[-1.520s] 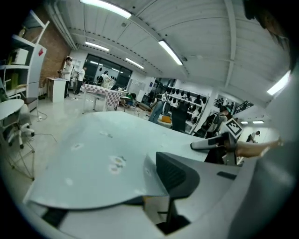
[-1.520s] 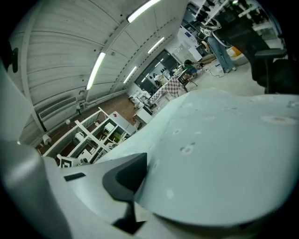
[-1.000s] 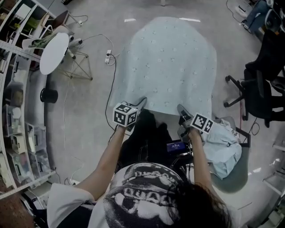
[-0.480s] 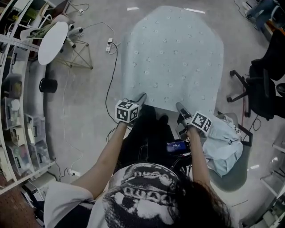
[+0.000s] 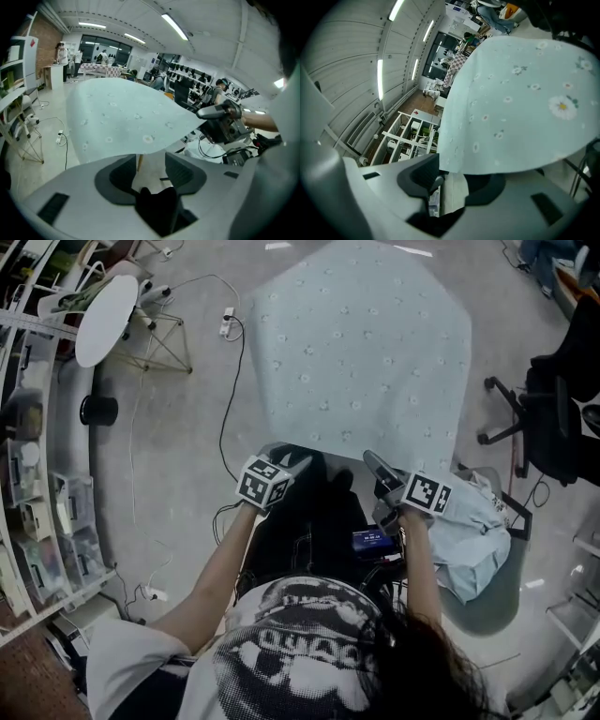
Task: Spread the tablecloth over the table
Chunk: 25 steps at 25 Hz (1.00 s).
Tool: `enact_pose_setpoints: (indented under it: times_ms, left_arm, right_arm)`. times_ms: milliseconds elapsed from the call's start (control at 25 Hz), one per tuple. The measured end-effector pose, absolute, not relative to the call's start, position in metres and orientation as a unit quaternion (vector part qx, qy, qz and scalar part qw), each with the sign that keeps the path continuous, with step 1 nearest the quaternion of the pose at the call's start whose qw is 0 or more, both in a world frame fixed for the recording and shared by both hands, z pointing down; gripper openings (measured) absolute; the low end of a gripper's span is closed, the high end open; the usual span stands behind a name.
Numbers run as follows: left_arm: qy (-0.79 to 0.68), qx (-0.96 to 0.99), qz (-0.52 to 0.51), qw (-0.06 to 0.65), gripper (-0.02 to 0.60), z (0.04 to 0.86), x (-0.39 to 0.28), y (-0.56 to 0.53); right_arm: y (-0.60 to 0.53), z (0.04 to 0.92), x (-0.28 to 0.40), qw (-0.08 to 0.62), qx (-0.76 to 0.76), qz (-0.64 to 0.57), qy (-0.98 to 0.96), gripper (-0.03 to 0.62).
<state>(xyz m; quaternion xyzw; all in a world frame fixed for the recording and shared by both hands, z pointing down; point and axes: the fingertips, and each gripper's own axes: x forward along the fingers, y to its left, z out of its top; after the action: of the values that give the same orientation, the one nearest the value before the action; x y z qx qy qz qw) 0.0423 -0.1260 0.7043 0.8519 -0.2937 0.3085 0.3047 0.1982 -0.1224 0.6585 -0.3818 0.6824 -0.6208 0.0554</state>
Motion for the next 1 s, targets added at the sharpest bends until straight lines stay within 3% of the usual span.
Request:
enact_pose_setpoints:
  times_ms: [480, 1000]
  left_arm:
    - [-0.293, 0.886, 0.251, 0.257, 0.173, 0.633, 0.077, -0.129]
    - [-0.287, 0.901, 0.223, 0.237, 0.158, 0.595, 0.071, -0.106]
  right_arm:
    - [-0.12, 0.643, 0.198, 0.023, -0.401, -0.599, 0.693, 0.151]
    - [-0.089, 0.653, 0.201, 0.007, -0.441, -0.594, 0.673, 0.152]
